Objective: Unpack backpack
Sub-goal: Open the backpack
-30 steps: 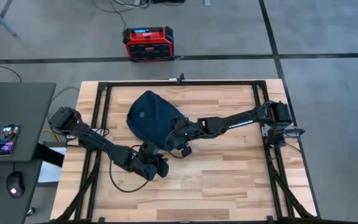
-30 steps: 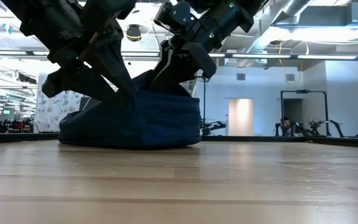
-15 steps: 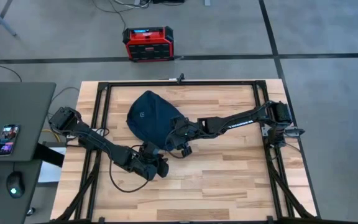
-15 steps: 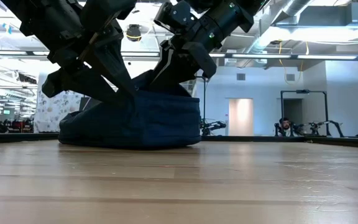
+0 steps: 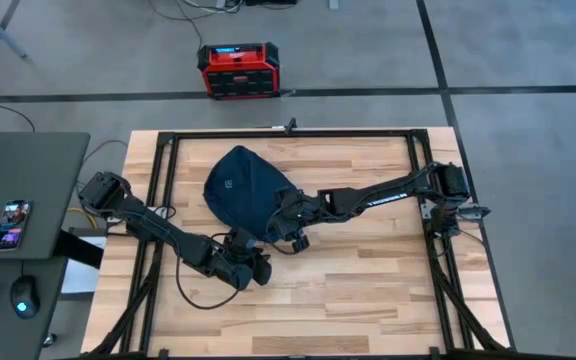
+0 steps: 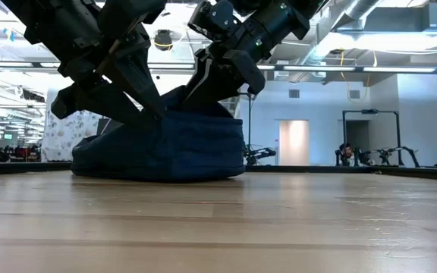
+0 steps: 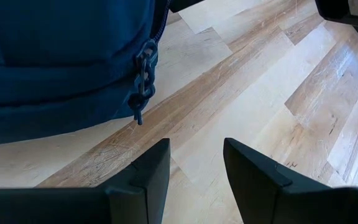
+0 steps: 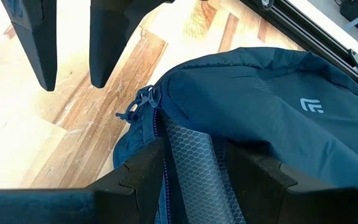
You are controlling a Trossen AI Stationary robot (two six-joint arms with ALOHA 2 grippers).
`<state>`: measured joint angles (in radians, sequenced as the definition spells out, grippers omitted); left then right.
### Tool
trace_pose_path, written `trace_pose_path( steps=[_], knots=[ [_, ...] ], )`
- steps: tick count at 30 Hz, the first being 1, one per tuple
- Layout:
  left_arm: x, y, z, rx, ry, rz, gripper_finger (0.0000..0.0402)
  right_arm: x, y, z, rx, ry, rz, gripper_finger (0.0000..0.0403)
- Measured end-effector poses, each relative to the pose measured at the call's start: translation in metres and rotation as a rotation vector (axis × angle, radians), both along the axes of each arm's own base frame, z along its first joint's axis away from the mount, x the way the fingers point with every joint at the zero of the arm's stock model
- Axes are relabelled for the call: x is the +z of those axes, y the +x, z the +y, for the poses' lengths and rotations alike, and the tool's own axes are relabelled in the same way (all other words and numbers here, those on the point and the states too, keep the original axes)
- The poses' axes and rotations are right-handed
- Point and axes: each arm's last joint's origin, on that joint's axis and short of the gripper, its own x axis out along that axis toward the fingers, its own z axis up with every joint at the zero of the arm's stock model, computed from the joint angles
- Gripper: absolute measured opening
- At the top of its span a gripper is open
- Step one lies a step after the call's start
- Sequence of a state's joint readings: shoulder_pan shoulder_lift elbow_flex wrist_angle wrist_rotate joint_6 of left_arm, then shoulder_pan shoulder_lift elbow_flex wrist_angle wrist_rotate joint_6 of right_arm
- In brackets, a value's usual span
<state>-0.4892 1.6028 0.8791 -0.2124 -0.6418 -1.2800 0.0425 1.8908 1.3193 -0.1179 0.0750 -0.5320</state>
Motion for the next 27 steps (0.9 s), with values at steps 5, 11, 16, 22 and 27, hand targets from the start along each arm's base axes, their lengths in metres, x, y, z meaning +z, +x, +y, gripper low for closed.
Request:
trace_pose_path(
  steps=[5, 11, 16, 22, 27],
  knots=[
    [-0.0001, 0.0000, 0.0000, 0.000, 0.000, 0.000, 0.0134, 0.0000, 0.0000, -0.0001, 0.000, 0.000, 0.000, 0.0162],
    [0.0000, 0.0000, 0.0000, 0.000, 0.000, 0.000, 0.0134, 0.0000, 0.0000, -0.0013, 0.000, 0.003, 0.000, 0.0162],
    [-0.0001, 0.0000, 0.0000, 0.000, 0.000, 0.000, 0.0134, 0.0000, 0.0001, -0.0043, -0.004, 0.006, 0.000, 0.0162],
    [-0.0001, 0.0000, 0.0000, 0.000, 0.000, 0.000, 0.0134, 0.0000, 0.0002, -0.0046, 0.008, 0.018, 0.001, 0.0162],
    [-0.0001, 0.0001, 0.0000, 0.000, 0.000, 0.000, 0.0134, 0.0000, 0.0002, -0.0048, 0.009, 0.019, 0.001, 0.0162]
  ],
)
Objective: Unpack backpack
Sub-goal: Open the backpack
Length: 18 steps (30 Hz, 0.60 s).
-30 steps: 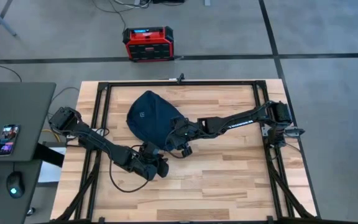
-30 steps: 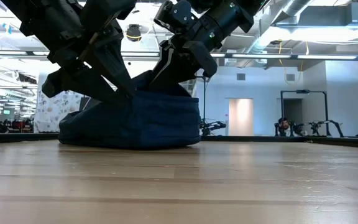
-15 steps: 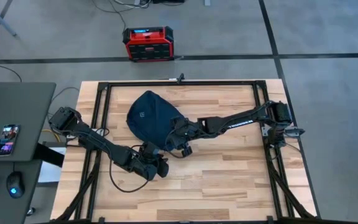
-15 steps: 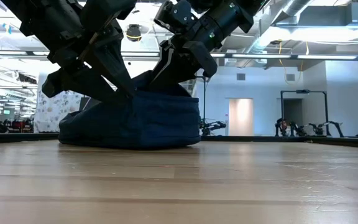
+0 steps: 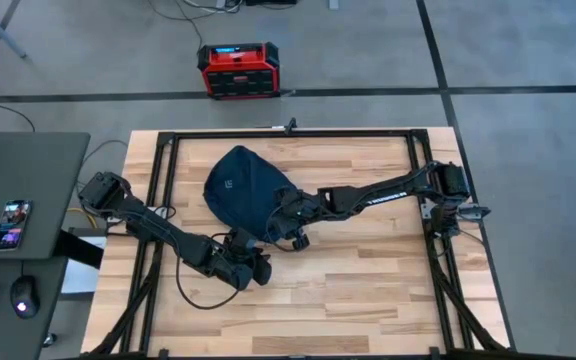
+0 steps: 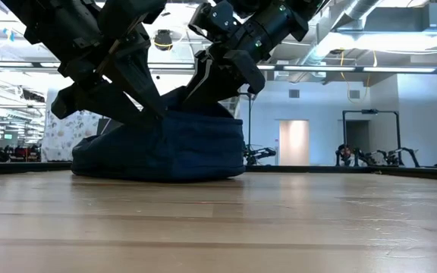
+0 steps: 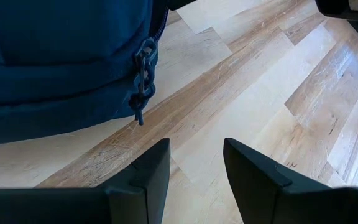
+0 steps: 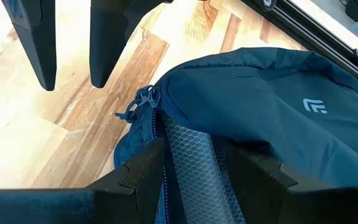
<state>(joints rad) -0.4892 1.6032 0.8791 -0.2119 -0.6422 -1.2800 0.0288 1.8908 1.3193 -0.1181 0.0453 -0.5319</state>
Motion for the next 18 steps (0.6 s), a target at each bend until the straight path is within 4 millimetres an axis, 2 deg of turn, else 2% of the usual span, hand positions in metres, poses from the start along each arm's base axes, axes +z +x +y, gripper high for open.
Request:
trace_pose_path(
  steps=[18],
  knots=[
    [-0.0005, 0.0002, 0.0002, -0.001, 0.019, 0.001, 0.0134, 0.0000, 0.0001, -0.0064, -0.002, 0.047, 0.000, 0.0162]
  ],
)
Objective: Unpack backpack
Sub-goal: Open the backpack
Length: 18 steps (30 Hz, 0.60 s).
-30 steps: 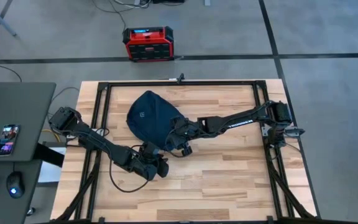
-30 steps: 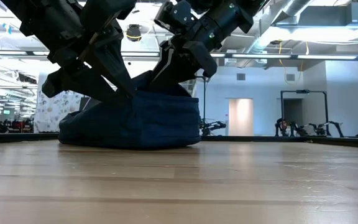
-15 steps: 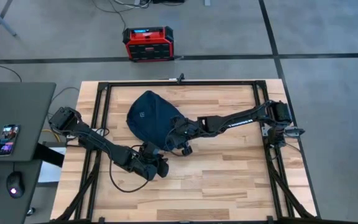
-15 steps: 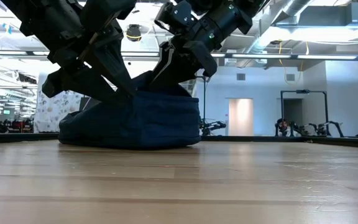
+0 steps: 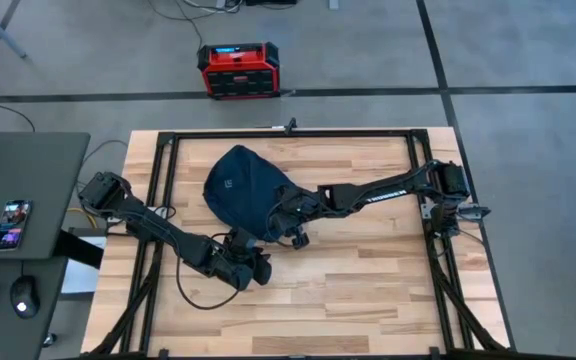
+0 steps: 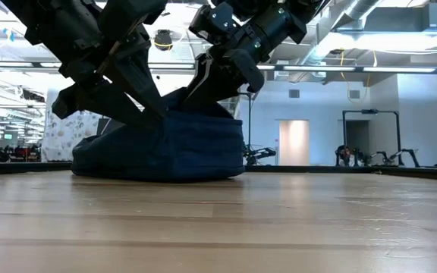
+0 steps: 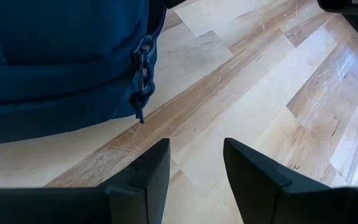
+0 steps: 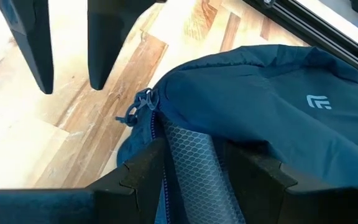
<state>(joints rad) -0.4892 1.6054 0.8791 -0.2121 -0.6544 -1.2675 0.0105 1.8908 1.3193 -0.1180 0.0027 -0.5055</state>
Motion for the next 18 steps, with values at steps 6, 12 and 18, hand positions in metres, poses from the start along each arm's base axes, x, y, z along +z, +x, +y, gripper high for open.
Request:
trace_pose_path(
  steps=[6, 12, 18],
  knots=[
    [0.0000, 0.0000, 0.0000, 0.005, -0.005, -0.003, 0.0134, 0.0000, 0.0000, 0.0003, 0.011, 0.010, 0.000, 0.0162],
    [0.0000, 0.0000, 0.0000, 0.007, -0.007, -0.003, 0.0134, 0.0001, 0.0001, 0.0003, 0.011, 0.010, 0.000, 0.0162],
    [0.0000, 0.0001, 0.0001, 0.008, -0.009, -0.004, 0.0134, 0.0001, 0.0001, 0.0003, 0.011, 0.010, -0.001, 0.0162]
  ],
)
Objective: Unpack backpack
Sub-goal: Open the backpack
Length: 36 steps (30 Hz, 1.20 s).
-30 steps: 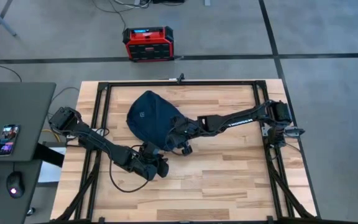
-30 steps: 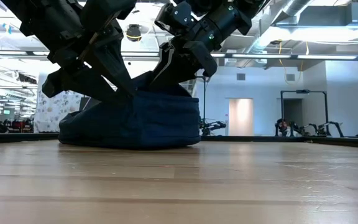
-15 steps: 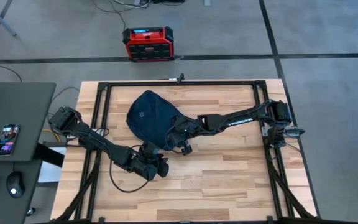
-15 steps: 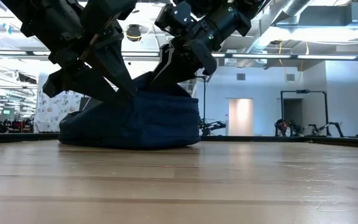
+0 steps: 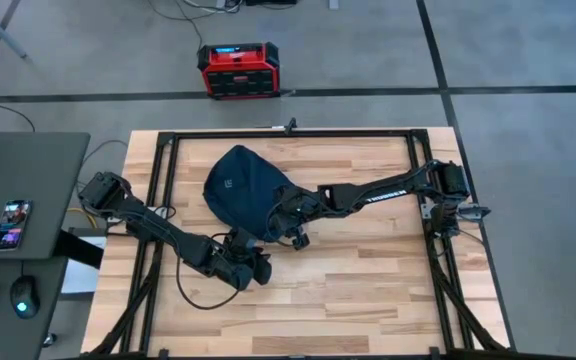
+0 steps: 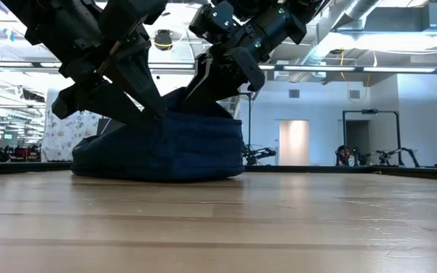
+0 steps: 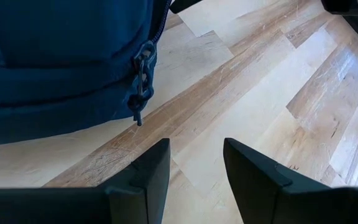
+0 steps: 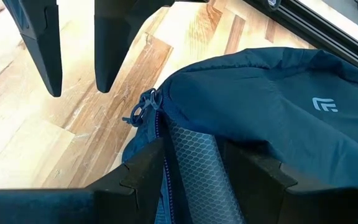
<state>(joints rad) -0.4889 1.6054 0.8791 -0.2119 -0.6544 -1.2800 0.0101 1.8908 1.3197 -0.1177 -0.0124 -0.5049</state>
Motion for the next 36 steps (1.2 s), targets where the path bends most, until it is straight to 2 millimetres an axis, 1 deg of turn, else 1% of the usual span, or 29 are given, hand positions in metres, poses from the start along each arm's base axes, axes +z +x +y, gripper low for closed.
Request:
trace_pose_path(
  steps=[36],
  knots=[
    [0.0000, 0.0000, -0.0001, 0.016, -0.019, -0.008, 0.0134, 0.0000, 0.0000, 0.0002, 0.000, 0.000, 0.000, 0.0162]
  ],
)
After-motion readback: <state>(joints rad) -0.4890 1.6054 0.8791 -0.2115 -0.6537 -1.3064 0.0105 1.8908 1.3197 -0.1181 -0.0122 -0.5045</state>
